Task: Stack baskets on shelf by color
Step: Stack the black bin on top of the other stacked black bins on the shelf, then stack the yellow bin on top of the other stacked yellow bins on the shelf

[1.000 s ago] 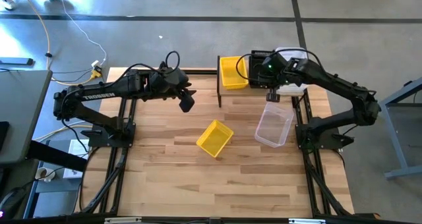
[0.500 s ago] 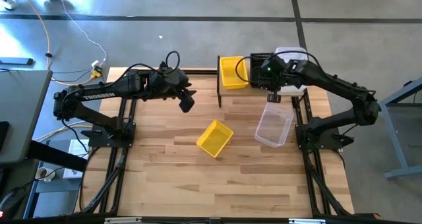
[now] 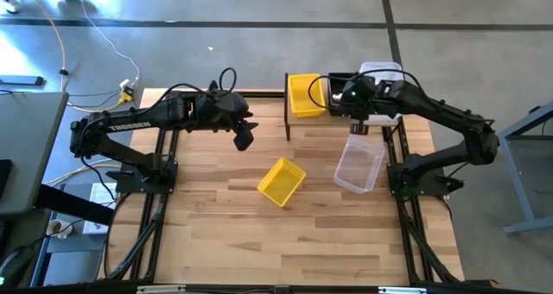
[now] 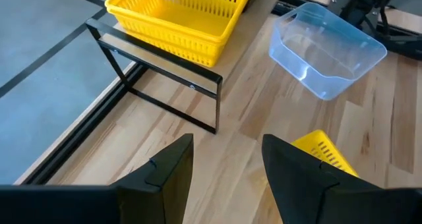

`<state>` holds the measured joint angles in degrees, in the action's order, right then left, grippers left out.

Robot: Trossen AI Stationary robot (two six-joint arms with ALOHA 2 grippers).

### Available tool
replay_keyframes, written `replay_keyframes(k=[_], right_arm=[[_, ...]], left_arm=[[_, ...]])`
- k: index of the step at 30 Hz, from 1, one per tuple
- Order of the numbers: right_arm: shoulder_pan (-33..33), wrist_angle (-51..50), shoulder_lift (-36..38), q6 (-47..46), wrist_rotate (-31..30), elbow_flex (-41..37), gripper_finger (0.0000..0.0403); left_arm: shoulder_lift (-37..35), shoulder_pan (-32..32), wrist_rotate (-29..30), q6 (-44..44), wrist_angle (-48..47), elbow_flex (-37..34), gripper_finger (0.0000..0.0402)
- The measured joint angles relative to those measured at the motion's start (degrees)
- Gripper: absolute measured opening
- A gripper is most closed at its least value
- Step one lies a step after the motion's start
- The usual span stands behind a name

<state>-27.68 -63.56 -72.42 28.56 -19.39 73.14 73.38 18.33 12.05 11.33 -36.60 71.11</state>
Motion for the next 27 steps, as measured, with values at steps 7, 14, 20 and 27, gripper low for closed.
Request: replay_keyframes(k=[7,14,20,27], right_arm=[[-0.44,-3.99,0.20,-0.42,0.53,2.89,0.0083],[0.30,-5.63,1.15,-5.91,0.86,3.02,0.0083],[2.76,-5.60,1.96,-10.66,1.64,7.08,0.0083],[6.03,-5.43,1.96,-25.82,7.79,11.04,0.0083]], left_arm=[[0.00,0.00,-0.02,-0.02,0.00,0.00,0.0170],[0.00,0.00,-0.01,-0.04,0.00,0.00,0.0170],[0.00,0.01,-0.43,-0.04,0.01,0.00,0.0170],[0.00,-1.41,-8.68,1.50,0.02,0.00,0.0170]])
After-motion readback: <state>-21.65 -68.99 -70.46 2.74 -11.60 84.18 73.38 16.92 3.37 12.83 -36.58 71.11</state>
